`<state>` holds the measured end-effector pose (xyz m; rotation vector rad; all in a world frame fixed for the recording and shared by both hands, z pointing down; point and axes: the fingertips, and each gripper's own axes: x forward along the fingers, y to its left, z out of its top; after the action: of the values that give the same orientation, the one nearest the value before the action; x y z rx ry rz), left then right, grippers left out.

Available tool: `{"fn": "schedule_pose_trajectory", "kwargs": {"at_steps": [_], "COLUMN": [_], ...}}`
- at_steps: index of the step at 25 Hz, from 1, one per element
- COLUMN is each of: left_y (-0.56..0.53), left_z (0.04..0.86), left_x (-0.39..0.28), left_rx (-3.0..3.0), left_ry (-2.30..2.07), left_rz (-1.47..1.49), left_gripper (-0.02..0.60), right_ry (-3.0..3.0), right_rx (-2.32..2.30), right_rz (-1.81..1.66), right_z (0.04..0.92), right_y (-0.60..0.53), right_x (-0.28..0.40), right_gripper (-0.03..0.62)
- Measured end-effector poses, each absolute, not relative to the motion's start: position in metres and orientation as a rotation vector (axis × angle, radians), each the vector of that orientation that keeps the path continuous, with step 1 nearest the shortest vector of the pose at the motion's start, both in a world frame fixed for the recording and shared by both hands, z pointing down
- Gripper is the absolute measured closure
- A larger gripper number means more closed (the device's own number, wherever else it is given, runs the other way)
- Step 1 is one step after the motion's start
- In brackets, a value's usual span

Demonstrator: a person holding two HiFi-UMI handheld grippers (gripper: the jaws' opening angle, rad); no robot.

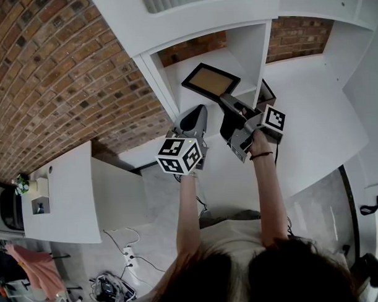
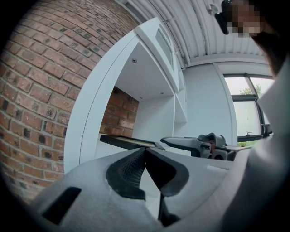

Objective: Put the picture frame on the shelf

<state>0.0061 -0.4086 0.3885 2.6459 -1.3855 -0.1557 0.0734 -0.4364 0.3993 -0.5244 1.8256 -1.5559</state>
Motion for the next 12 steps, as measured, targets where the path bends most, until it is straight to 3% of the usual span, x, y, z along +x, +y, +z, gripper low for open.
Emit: {"fn": "schedule_pose_trajectory", "kwargs": {"at_steps": [12], "left_y": [-0.405], "left_z": [0.3864], "left_x": [0.0048], "left_rx": [2.648], "left_ry": [-1.385], "left_rz": [-0.155], "left_gripper": [0.571], "right_ry": [1.825], "right_rx": [-0.51], "right_rz": [-1.576], "right_z": [0.402], "right_y": [-0.4329], "right_x": [0.0686], "right_gripper": [0.496]}}
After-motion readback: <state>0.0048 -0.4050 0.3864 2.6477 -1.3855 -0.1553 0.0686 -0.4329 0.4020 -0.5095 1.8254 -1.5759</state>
